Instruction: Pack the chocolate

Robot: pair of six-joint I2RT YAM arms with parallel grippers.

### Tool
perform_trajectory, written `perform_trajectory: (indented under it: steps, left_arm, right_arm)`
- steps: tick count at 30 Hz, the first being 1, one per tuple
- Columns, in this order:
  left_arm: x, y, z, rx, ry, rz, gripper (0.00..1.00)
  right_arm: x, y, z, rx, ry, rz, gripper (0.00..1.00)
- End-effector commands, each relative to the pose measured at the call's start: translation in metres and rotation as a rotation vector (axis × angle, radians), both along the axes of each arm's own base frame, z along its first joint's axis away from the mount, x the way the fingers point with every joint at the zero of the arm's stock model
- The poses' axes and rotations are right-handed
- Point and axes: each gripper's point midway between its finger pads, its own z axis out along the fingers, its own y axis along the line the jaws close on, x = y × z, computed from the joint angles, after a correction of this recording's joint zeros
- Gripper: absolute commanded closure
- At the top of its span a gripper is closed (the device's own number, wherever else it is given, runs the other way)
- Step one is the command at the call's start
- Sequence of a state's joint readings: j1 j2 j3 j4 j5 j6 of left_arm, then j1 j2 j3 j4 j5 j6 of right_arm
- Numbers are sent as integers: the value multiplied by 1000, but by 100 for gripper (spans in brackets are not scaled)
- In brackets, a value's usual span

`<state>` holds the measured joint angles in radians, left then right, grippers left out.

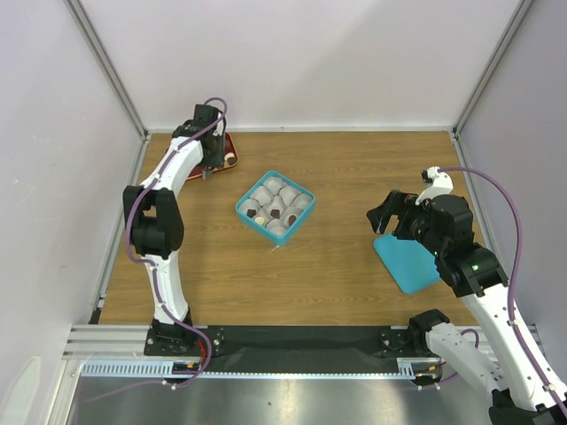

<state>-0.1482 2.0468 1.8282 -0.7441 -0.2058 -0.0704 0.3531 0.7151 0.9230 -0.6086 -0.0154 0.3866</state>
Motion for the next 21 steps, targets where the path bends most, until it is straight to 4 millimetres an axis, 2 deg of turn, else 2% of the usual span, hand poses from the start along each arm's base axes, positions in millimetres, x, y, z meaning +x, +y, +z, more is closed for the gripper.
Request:
perform_trajectory:
  steps: [1, 15, 21]
  left_arm:
    - [7, 5, -6, 15, -7, -4, 53]
    - [8, 19, -23, 35, 31, 29, 55]
    - [12, 17, -21, 7, 25, 19, 59]
  right_arm:
    - [4, -3, 7, -6, -42, -10, 1]
    - [3, -3, 7, -9, -43, -10, 1]
    - [3, -4, 5, -9, -41, -11, 1]
